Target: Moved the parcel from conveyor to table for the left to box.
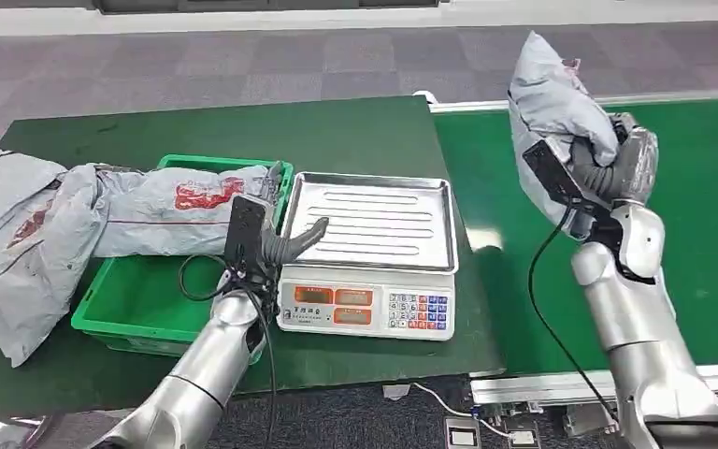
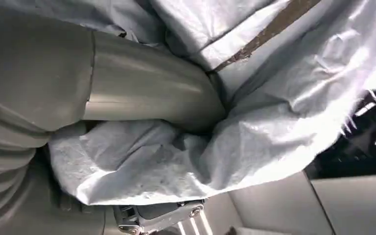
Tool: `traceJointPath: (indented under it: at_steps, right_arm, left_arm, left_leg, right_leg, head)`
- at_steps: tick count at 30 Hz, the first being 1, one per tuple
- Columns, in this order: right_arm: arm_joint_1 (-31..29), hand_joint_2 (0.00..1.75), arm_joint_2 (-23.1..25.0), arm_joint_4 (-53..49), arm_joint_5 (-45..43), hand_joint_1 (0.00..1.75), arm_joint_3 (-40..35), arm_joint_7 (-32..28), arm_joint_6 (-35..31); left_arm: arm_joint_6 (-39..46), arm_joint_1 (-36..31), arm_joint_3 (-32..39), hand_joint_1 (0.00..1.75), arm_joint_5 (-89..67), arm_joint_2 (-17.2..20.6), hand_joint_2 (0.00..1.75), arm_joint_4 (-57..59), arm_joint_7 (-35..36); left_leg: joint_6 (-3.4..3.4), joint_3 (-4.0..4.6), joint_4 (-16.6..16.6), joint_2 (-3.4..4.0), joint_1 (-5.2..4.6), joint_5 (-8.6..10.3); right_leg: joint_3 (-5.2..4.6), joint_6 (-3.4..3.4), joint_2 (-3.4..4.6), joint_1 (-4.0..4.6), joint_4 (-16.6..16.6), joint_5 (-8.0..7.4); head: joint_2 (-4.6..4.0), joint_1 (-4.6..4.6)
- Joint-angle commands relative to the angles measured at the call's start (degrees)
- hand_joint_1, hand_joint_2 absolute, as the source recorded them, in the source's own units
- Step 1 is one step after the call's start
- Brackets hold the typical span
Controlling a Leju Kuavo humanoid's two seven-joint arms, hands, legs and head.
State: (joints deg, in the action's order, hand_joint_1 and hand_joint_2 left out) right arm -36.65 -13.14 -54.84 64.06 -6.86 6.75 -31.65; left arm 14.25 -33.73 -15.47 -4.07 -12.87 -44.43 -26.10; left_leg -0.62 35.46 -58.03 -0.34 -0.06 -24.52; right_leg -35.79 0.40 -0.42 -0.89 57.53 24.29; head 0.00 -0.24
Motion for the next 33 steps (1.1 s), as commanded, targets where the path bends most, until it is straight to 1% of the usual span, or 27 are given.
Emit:
traceJointPath:
  at_steps: [1,2,3,4,5,7,9,12,13,14,15,16,18,19,21,22,23,24,25,26,27,28,29,31,32,33]
  right_arm:
    - [-8.8,1.75,3.5,1.6,0.9,1.75,-10.7,-0.5,5.4]
    - [-9.9,1.75,4.7,3.0,1.7,1.75,-13.0,0.1,7.1]
    - [-9.9,1.75,4.7,3.0,1.7,1.75,-13.0,0.1,7.1]
    - [-9.9,1.75,4.7,3.0,1.7,1.75,-13.0,0.1,7.1]
    - [-9.9,1.75,4.7,3.0,1.7,1.75,-13.0,0.1,7.1]
    - [-9.9,1.75,5.2,3.3,2.1,1.75,-13.4,0.7,7.0]
    - [-10.1,1.75,4.6,3.7,1.7,1.75,-14.2,1.1,6.7]
    - [-10.2,1.75,4.6,3.8,1.1,1.75,-14.5,0.6,7.4]
    - [-10.2,1.75,5.0,4.0,1.1,1.75,-15.3,0.5,7.8]
    - [-10.5,1.75,5.6,4.8,1.6,1.75,-17.4,-0.2,9.4]
    - [-10.6,1.75,7.1,5.8,2.6,1.75,-19.3,0.3,9.9]
    - [-10.7,1.75,8.5,7.1,3.8,1.75,-21.3,0.6,12.3]
    - [-7.7,1.75,13.5,8.9,5.9,1.75,-25.2,3.1,12.0]
    - [-6.7,1.75,14.4,9.1,6.4,1.75,-26.4,3.8,12.2]
    - [-4.5,1.75,15.2,8.4,7.6,1.75,-29.0,5.6,13.7]
    - [-4.4,1.75,15.4,8.4,7.6,1.75,-29.6,5.9,14.8]
    - [-4.4,1.75,15.6,8.7,7.4,1.75,-30.1,6.1,16.2]
    - [-4.4,1.75,16.1,9.6,5.3,1.75,-30.1,5.3,20.4]
    - [-4.2,1.75,16.4,10.0,3.2,1.75,-29.8,4.5,23.2]
    - [-4.1,1.75,16.2,11.3,-0.4,1.75,-30.0,3.8,29.9]
    - [-4.0,1.75,15.8,13.3,-2.7,1.75,-31.1,2.7,32.8]
    - [-4.1,1.75,15.4,15.5,-3.8,1.75,-32.5,2.9,35.2]
    - [-4.2,1.75,15.3,17.9,-4.2,1.75,-34.3,2.3,35.8]
    - [-3.7,1.75,15.8,21.2,-6.0,1.75,-35.0,1.4,34.4]
    - [-3.5,1.75,15.9,21.4,-6.1,1.75,-35.1,1.3,34.1]
    - [-3.5,1.75,15.9,21.4,-6.1,1.75,-35.1,1.3,34.1]
  left_arm:
    - [-0.8,-4.8,-2.2,0.00,0.9,0.0,1.75,6.3,0.0]
    - [-0.8,-4.9,-2.4,0.00,1.1,0.0,1.75,6.6,-0.1]
    - [-0.8,-4.9,-2.4,0.00,1.1,0.0,1.75,6.6,-0.1]
    - [-0.8,-4.9,-2.4,0.00,1.1,0.0,1.75,6.6,-0.1]
    - [-0.8,-4.9,-2.4,0.00,1.1,0.0,1.75,6.6,-0.1]
    - [-0.8,-4.9,-2.4,0.00,1.1,0.0,1.75,6.6,-0.2]
    - [-0.8,-5.0,-2.5,0.00,1.3,0.1,1.75,6.8,-0.3]
    - [-0.9,-5.0,-2.6,0.00,1.4,0.1,1.75,6.8,-0.4]
    - [-1.0,-5.1,-2.8,0.00,1.4,0.1,1.75,6.8,-0.4]
    - [-1.3,-5.2,-3.1,0.00,1.5,-0.1,1.75,7.0,-0.5]
    - [-1.3,-5.4,-3.4,0.00,1.5,-0.3,1.75,7.2,-0.6]
    - [-1.5,-5.7,-3.4,0.00,1.8,-0.5,1.75,7.5,-0.5]
    - [-1.4,-6.6,-4.1,0.00,1.5,-0.9,1.75,8.0,-0.4]
    - [-1.2,-6.8,-4.2,0.00,1.5,-1.0,1.75,8.2,-0.2]
    - [-0.9,-7.3,-4.5,0.00,1.5,-0.8,1.75,8.2,0.2]
    - [-0.7,-7.5,-4.4,0.00,1.7,-0.7,1.75,8.1,0.3]
    - [-0.7,-7.7,-4.4,0.00,2.0,-0.6,1.75,8.0,0.5]
    - [-0.7,-7.8,-4.6,0.00,1.9,-0.3,1.75,7.9,0.7]
    - [-0.8,-7.8,-4.9,0.00,1.9,-0.2,1.75,7.8,0.8]
    - [-1.2,-7.9,-5.4,0.00,2.0,0.0,1.75,7.8,1.1]
    - [-1.1,-8.0,-5.7,0.00,2.1,-0.1,1.75,8.0,1.2]
    - [-1.2,-8.0,-6.0,0.00,2.1,-0.3,1.75,8.2,1.3]
    - [-1.0,-8.1,-6.3,0.00,2.0,-0.5,1.75,8.4,1.4]
    - [-0.5,-7.8,-6.5,0.00,2.0,-0.8,1.75,8.4,1.4]
    - [-0.5,-7.7,-6.5,0.00,2.0,-0.8,1.75,8.4,1.4]
    - [-0.5,-7.7,-6.5,0.00,2.0,-0.8,1.75,8.4,1.4]
  left_leg:
    - [-0.02,-0.04,0.0,0.30,-0.01,-0.06]
    - [-0.04,-0.16,0.0,0.45,0.00,-0.11]
    - [-0.03,-0.09,0.0,0.36,0.00,-0.07]
    - [-0.05,-0.20,0.0,0.56,0.01,-0.12]
    - [-0.04,-0.12,0.0,0.40,0.01,-0.08]
    - [-0.05,-0.21,0.0,0.39,0.01,-0.07]
    - [-0.04,-0.09,0.0,0.16,0.01,-0.01]
    - [-0.06,-0.10,0.0,0.13,0.03,-0.02]
    - [-0.06,-0.20,0.0,0.23,0.06,-0.07]
    - [-0.06,-0.12,0.0,0.17,0.04,-0.03]
    - [-0.06,-0.09,0.0,0.19,0.05,-0.02]
    - [-0.07,-0.22,0.0,0.32,0.07,-0.08]
    - [-0.09,-0.15,0.0,0.31,0.09,-0.04]
    - [-0.11,-0.32,0.1,0.46,0.11,-0.07]
    - [-0.12,-0.22,0.1,0.38,0.14,-0.04]
    - [-0.14,-0.35,0.2,0.40,0.14,-0.04]
    - [-0.13,-0.22,0.1,0.28,0.12,-0.01]
    - [-0.12,-0.13,0.1,0.22,0.12,-0.01]
    - [-0.13,-0.22,0.1,0.26,0.16,-0.04]
    - [-0.11,-0.14,0.1,0.22,0.13,-0.02]
    - [-0.12,-0.28,0.1,0.28,0.17,-0.07]
    - [-0.10,-0.21,0.1,0.15,0.18,-0.01]
    - [-0.09,-0.32,0.2,0.14,0.19,-0.03]
    - [-0.08,-0.20,0.1,0.10,0.17,0.00]
    - [-0.08,-0.30,0.1,0.12,0.20,-0.01]
    - [-0.08,-0.19,0.1,0.09,0.15,0.01]
  right_leg:
    - [-0.06,-0.03,0.30,0.00,0.0,-0.04]
    - [0.01,-0.06,0.45,0.01,0.0,-0.03]
    - [-0.01,-0.05,0.35,0.00,0.0,-0.04]
    - [0.05,-0.07,0.55,0.02,0.0,-0.06]
    - [0.00,-0.07,0.39,0.02,0.0,-0.05]
    - [0.04,-0.09,0.39,0.03,0.0,-0.02]
    - [-0.02,-0.06,0.21,0.02,0.0,-0.01]
    - [0.02,-0.05,0.14,0.04,0.0,0.01]
    - [0.12,-0.06,0.24,0.07,0.0,0.01]
    - [0.07,-0.05,0.18,0.05,0.0,0.00]
    - [0.03,-0.05,0.20,0.05,0.0,-0.02]
    - [0.14,-0.06,0.33,0.07,-0.1,-0.02]
    - [0.10,-0.07,0.33,0.09,-0.1,-0.04]
    - [0.22,-0.10,0.47,0.11,-0.1,-0.05]
    - [0.13,-0.10,0.41,0.14,-0.1,-0.03]
    - [0.23,-0.14,0.45,0.15,-0.2,-0.03]
    - [0.10,-0.11,0.34,0.13,-0.1,-0.01]
    - [0.03,-0.09,0.27,0.13,0.0,0.01]
    - [0.12,-0.11,0.30,0.17,-0.1,0.02]
    - [0.02,-0.09,0.26,0.13,0.0,0.02]
    - [0.17,-0.11,0.32,0.18,-0.1,0.04]
    - [0.14,-0.09,0.19,0.17,-0.1,0.03]
    - [0.27,-0.09,0.18,0.19,-0.2,0.05]
    - [0.16,-0.07,0.15,0.16,-0.1,0.05]
    - [0.29,-0.07,0.16,0.19,-0.2,0.04]
    - [0.17,-0.07,0.14,0.13,-0.1,0.04]
  head:
    - [0.00,0.00]
    - [0.00,0.00]
    - [0.00,0.00]
    - [0.00,0.00]
    - [0.00,0.00]
    - [0.00,0.00]
    - [0.00,-0.02]
    - [0.00,-0.02]
    - [0.00,0.00]
    - [0.00,0.00]
    - [0.00,0.00]
    - [0.00,0.00]
    - [0.00,0.00]
    - [0.00,0.00]
    - [0.00,0.00]
    - [0.00,-0.02]
    - [0.00,-0.02]
    - [0.00,-0.02]
    - [0.00,-0.02]
    - [0.00,-0.02]
    - [0.00,-0.02]
    - [0.00,-0.02]
    - [0.00,0.00]
    - [0.00,-0.02]
    - [0.00,0.00]
    - [0.00,-0.02]
